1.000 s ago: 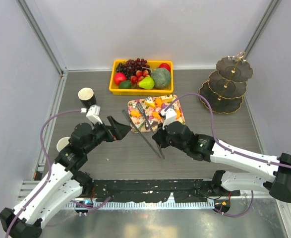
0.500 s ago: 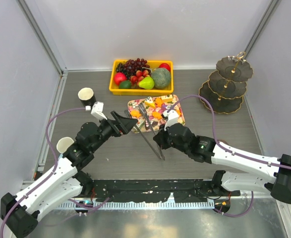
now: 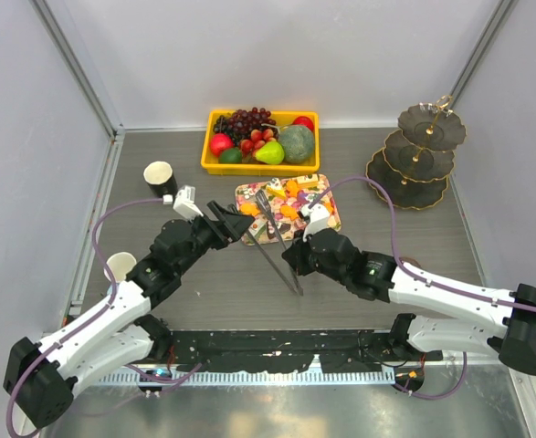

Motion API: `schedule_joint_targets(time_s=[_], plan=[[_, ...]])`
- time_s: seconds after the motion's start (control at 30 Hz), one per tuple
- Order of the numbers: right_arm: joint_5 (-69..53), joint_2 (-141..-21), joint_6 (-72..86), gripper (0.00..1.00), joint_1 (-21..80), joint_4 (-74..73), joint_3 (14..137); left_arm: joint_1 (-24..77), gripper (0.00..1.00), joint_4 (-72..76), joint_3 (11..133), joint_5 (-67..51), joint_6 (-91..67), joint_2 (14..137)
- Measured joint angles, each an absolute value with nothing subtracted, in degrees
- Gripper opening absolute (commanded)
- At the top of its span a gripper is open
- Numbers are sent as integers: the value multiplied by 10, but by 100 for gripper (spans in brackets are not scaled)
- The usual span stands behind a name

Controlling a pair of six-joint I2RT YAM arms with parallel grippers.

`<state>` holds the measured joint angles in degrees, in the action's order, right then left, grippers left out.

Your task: Serve the afternoon tea

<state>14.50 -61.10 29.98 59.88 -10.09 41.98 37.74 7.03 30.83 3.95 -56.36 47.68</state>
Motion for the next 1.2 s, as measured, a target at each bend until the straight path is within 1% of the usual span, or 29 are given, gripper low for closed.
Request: schedule_joint_targets(time_s=[0.03,0.1,0.27,0.4,0.47,0.5,0.53,0.57,0.63,0.67,0.7,0.73,0.77,0.8,0.83,0.9,0.93,1.2], plan=[[145,-611,300,5,599,-98,417,378,65,73,308,40,-568,479],[145,-611,300,5,599,-94,412,378,63,81,308,41,-575,483],[145,-611,299,5,599,-89,405,378,43,103,308,40,-590,489],[144,-607,299,5,599,-84,402,378,32,115,308,39,-599,496],[143,-601,297,13,599,-82,399,378,29,120,308,38,-601,498],[143,-598,296,21,599,-82,399,378,25,122,308,38,-602,498],[142,-594,294,26,599,-82,398,378,24,125,308,38,-605,499],[141,-590,290,34,599,-82,398,378,23,127,308,37,-608,499],[139,-579,280,45,599,-83,398,378,20,132,307,37,-612,499],[138,-572,274,50,599,-84,398,378,20,135,306,36,-614,499],[137,-566,268,59,599,-85,398,378,19,135,305,36,-614,499],[134,-559,260,64,599,-87,399,378,19,136,304,36,-616,499],[132,-552,254,76,599,-90,399,378,19,137,302,36,-616,499],[129,-546,248,81,599,-94,400,378,19,139,301,35,-617,500],[127,-540,242,90,599,-99,401,378,19,140,301,34,-618,501],[123,-532,231,99,599,-115,409,378,19,143,301,31,-620,504],[121,-528,225,96,599,-122,412,378,19,144,301,29,-622,506],[91,-521,209,95,599,-151,436,378,18,161,294,23,-637,514]])
